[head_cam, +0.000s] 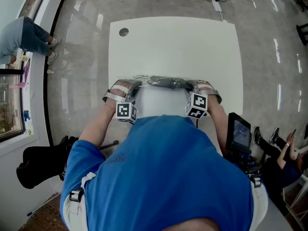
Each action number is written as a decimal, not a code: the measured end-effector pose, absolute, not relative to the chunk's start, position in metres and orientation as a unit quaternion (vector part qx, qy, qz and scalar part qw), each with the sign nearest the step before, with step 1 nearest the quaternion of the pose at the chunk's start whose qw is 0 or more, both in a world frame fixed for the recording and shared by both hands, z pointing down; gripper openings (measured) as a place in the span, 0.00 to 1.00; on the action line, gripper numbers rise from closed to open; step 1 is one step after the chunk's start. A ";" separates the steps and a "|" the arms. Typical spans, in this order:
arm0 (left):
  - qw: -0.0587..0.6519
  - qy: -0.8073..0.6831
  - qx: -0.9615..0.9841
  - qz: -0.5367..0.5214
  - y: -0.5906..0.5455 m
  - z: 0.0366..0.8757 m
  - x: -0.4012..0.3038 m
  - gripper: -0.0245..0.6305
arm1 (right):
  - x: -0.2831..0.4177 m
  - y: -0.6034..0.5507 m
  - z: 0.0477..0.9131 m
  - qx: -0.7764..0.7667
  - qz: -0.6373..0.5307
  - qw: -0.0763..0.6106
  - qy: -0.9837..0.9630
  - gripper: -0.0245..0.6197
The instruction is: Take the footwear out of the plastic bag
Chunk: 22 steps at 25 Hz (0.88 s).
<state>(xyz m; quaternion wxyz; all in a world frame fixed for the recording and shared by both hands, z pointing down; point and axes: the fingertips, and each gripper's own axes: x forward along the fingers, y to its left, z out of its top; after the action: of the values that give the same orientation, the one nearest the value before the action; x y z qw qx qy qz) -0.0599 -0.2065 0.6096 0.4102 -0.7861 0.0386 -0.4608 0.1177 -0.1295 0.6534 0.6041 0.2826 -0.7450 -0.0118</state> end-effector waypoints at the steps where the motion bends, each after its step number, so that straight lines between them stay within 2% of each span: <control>1: 0.410 0.039 -0.787 -0.460 -0.207 0.609 -0.062 0.10 | 0.120 -0.127 0.653 0.288 -0.007 0.605 -0.743 0.16; 11: 0.412 0.057 -0.800 -0.433 -0.210 0.595 -0.064 0.06 | 0.142 -0.097 0.631 0.345 0.036 0.605 -0.717 0.16; 22: 0.401 0.105 -0.799 -0.435 -0.223 0.601 -0.070 0.05 | 0.171 -0.078 0.630 0.388 0.065 0.588 -0.707 0.16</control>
<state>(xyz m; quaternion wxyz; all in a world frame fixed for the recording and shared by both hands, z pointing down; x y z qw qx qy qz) -0.0697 -0.2226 0.6014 0.4008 -0.7992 0.1047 -0.4355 0.1711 -0.0783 0.6298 0.5876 0.3884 -0.7068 0.0651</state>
